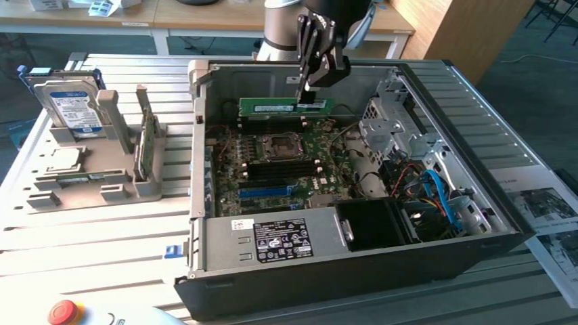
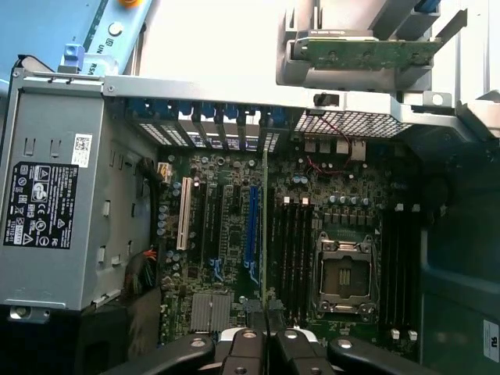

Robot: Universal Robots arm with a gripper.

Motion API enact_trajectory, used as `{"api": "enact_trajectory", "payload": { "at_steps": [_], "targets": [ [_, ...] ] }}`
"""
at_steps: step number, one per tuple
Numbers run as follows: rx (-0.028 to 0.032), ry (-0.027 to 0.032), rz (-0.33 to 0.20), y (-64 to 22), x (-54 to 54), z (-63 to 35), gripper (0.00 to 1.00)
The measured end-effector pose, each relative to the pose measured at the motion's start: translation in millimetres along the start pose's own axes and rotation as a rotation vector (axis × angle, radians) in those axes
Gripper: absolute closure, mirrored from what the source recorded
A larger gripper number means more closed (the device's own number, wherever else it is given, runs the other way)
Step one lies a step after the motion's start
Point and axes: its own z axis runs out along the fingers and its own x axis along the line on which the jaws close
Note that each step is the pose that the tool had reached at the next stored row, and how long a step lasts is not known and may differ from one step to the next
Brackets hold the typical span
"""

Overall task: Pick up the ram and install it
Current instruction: 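Pick up the ram and move it above insertion slot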

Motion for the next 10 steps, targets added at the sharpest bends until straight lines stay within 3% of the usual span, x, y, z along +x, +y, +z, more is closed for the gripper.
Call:
{"api": "enact_trajectory", "payload": {
  "at_steps": [5, 10],
  "targets": [
    [0.0035, -0.0001, 0.0, -0.1, -0.1, 0.1, 0.88],
    [0.0116, 0.0004, 0.0, 0.1, -0.2, 0.1, 0.88]
  ]
}}
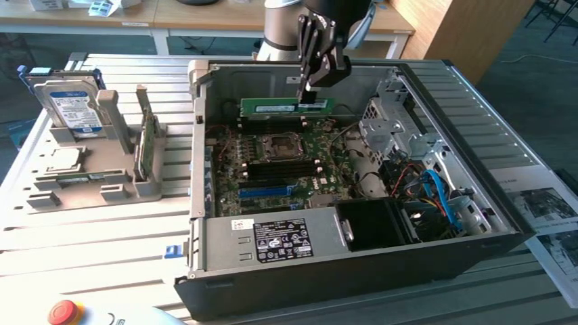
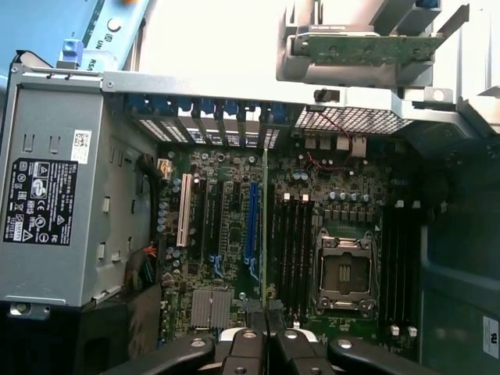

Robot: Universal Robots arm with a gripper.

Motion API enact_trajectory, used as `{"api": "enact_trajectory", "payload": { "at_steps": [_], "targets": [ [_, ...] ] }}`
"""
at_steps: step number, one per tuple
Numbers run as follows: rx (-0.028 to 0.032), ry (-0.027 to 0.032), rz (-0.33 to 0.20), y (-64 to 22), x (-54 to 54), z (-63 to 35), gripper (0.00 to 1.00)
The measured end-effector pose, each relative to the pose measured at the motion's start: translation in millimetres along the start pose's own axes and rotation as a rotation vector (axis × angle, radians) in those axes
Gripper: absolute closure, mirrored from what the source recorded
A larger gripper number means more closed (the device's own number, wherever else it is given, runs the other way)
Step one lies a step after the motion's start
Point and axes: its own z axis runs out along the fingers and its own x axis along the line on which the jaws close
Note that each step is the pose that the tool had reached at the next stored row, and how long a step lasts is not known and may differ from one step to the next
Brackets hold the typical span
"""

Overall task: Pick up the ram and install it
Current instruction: 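Pick up the ram and move it above insertion slot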

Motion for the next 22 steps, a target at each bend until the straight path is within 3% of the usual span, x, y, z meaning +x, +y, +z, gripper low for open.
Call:
{"api": "enact_trajectory", "payload": {
  "at_steps": [8, 17, 22],
  "targets": [
    [0.0222, 0.0011, 0.0, 0.9, -0.4, 0.1, 0.88],
    [0.0546, 0.003, 0.0, 2.6, -1.3, 0.2, 0.88],
    [0.058, 0.0032, 0.0, 2.6, -1.3, 0.2, 0.88]
  ]
}}
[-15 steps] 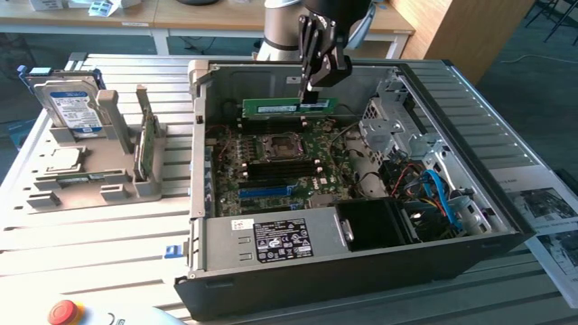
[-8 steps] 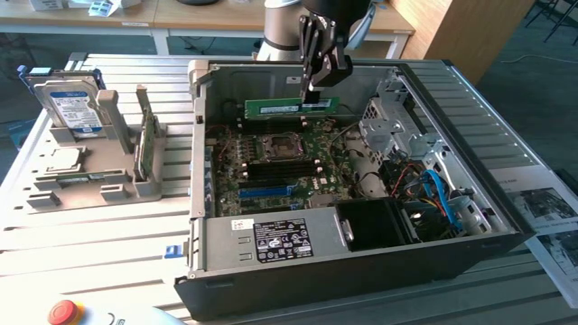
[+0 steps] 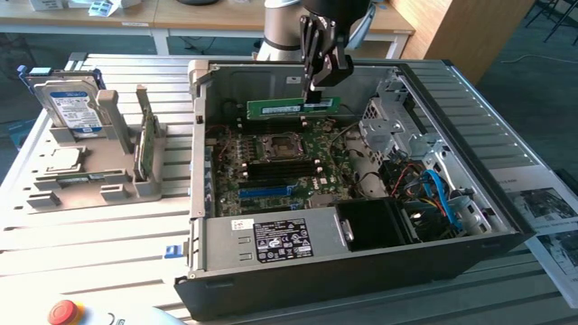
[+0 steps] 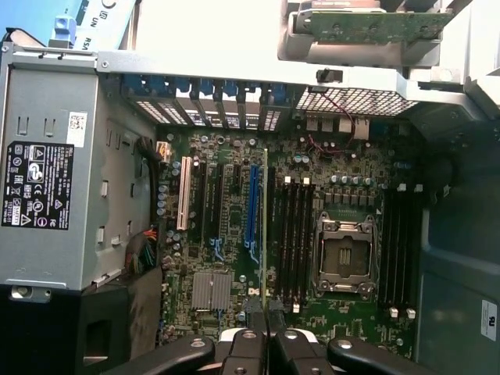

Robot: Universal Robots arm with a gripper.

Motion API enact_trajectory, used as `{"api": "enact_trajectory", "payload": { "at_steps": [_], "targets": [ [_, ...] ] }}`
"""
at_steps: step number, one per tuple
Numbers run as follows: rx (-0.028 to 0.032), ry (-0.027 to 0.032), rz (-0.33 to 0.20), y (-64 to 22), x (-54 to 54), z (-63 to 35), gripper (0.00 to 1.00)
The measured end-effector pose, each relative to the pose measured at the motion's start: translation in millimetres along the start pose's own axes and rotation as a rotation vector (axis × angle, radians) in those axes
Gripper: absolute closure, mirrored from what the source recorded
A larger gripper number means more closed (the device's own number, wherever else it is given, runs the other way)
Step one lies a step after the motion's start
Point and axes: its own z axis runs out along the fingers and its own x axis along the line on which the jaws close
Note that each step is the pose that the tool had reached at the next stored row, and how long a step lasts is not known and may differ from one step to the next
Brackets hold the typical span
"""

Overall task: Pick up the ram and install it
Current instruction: 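Pick up the ram and move it above insertion slot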

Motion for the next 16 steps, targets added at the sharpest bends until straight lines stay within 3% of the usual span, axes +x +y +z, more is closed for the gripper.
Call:
{"api": "enact_trajectory", "payload": {
  "at_steps": [8, 16],
  "targets": [
    [-0.0001, 0.0002, 0.0, 0.0, -0.1, -0.1, 0.88],
    [0.0, -0.0001, 0.001, -0.7, -9.4, 0.0, 0.88]
  ]
}}
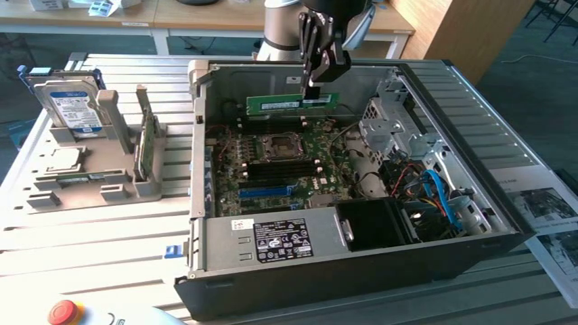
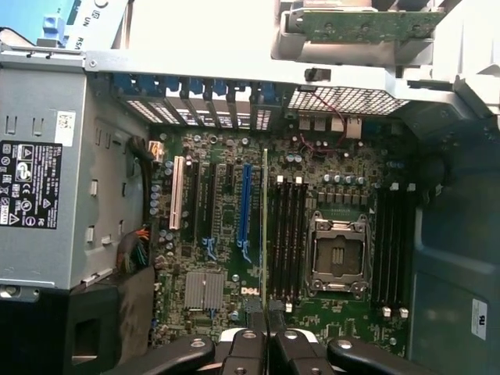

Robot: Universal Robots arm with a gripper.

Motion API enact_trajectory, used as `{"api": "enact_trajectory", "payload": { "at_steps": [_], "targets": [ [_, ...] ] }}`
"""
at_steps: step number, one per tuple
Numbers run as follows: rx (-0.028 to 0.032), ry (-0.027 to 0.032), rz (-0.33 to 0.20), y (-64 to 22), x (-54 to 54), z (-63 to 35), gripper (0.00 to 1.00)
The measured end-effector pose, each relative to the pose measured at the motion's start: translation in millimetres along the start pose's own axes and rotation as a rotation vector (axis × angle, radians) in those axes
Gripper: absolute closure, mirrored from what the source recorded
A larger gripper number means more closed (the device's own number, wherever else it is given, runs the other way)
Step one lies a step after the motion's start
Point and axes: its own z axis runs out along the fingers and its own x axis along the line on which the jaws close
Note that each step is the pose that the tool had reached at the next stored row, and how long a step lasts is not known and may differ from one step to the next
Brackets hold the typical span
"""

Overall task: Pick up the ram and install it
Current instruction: 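Pick up the ram and move it above insertion slot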

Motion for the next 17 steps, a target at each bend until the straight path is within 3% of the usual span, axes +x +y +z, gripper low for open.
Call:
{"api": "enact_trajectory", "payload": {
  "at_steps": [6, 17],
  "targets": [
    [-0.0001, 0.0, 0.004, -0.6, -9.6, 0.0, 0.88],
    [-0.0021, -0.0004, 0.016, -1.0, -10.3, 0.1, 0.88]
  ]
}}
